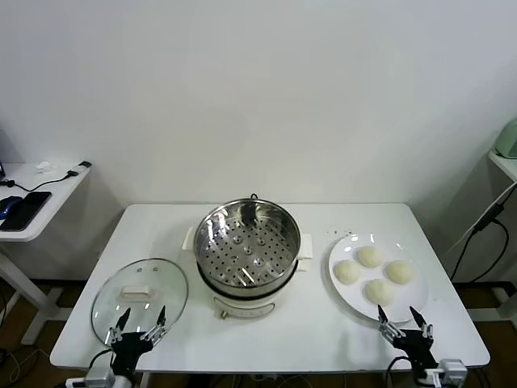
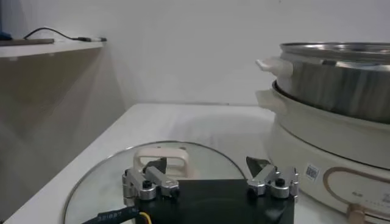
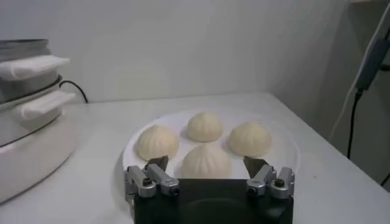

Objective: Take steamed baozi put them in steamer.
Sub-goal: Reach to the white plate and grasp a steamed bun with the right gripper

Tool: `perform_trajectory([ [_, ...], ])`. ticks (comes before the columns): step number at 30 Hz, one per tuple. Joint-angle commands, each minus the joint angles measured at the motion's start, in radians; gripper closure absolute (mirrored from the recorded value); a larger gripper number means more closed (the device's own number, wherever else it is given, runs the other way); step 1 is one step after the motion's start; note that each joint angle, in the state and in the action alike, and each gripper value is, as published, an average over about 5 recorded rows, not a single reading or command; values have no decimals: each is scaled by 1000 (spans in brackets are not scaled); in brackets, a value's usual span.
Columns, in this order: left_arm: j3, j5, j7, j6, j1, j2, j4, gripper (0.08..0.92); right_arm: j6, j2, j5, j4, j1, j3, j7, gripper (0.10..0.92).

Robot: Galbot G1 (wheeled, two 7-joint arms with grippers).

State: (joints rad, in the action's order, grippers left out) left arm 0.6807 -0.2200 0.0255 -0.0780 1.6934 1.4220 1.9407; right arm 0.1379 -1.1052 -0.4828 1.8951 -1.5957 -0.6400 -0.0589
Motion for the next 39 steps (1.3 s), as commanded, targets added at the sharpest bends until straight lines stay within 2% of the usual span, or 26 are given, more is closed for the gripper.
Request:
perform_trajectory([
  [1,0,1,1,-1,0,-2,2,177,145,133,33,-54,308,16,22,203],
  [5,-4,0,2,-2,-4,-7,2,177,157,263,106,-201,551,124,98,203],
  [8,-5,-1,3,-1,-7,-12,3,177,145,380,177,-336,754,282,212,203],
  [12,-6,-4,4,1,-8,-19,3,177,120,564,269,-492,1010,590,515,203],
  [15,-7,-4,5,1,-8,-22,3,177,-2,659,352,-593,1222,839,789,203],
  [19,-7,-2,8,0,-7,-21,6,177,-260,686,429,-743,1521,1167,1117,203],
  [23,-8,1,8,1,0,-16,10,177,-350,646,456,-861,1772,1454,1293,203],
  [27,-9,3,9,3,8,-12,12,177,-340,578,407,-930,1988,1735,1349,203],
  [31,-9,11,10,3,13,-10,12,177,-283,516,362,-944,2079,1920,1314,203],
  [39,-8,17,11,8,10,-8,1,177,-134,389,297,-1002,1994,1911,1198,203],
])
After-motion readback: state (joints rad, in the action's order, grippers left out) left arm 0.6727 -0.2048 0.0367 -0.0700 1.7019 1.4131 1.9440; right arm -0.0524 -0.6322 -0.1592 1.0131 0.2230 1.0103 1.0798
